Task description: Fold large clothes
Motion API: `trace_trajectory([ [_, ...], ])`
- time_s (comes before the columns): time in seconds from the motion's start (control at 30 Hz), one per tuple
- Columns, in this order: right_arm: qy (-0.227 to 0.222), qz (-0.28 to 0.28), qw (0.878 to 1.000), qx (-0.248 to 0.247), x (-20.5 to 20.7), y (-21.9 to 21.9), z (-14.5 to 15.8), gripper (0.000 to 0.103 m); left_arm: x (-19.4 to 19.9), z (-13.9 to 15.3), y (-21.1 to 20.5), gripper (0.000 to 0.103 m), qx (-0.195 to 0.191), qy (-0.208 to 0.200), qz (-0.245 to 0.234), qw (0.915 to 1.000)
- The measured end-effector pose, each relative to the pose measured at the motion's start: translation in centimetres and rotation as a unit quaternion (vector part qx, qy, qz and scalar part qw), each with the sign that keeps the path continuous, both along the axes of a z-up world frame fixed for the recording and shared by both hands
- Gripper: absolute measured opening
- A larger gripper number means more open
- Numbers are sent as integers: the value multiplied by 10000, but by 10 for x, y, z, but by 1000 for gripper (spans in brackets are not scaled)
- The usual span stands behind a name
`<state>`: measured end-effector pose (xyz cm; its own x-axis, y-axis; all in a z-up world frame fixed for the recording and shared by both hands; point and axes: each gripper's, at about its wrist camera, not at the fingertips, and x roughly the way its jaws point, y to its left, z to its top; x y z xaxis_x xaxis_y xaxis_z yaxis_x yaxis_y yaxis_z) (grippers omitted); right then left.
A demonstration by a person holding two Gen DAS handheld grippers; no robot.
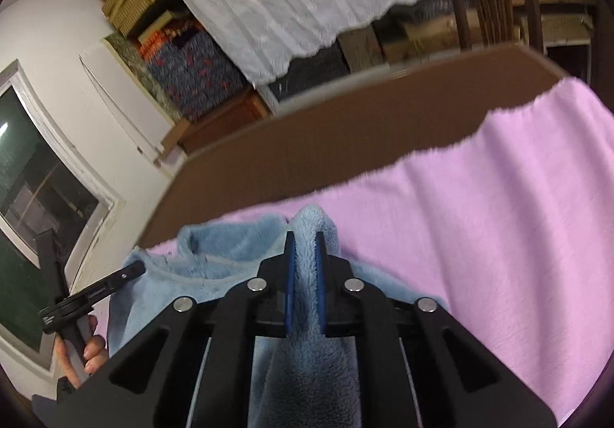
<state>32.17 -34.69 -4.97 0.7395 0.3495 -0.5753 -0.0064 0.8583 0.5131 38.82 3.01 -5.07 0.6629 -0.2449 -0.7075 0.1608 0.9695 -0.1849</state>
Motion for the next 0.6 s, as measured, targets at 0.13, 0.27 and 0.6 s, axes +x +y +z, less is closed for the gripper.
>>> trace_trajectory([
  [0.13,-104,-265,9995,114,8,-5,5,8,8,-9,-6,13,330,47,193,9993],
  [0.27,159,-367,9992,82,19,-8,-15,8,23,-33,-1,13,264,443,275,9983],
  [0.6,1050,-470,9920,527,29,-27,-62,26,21,-36,-2,47,754,419,552,9947],
])
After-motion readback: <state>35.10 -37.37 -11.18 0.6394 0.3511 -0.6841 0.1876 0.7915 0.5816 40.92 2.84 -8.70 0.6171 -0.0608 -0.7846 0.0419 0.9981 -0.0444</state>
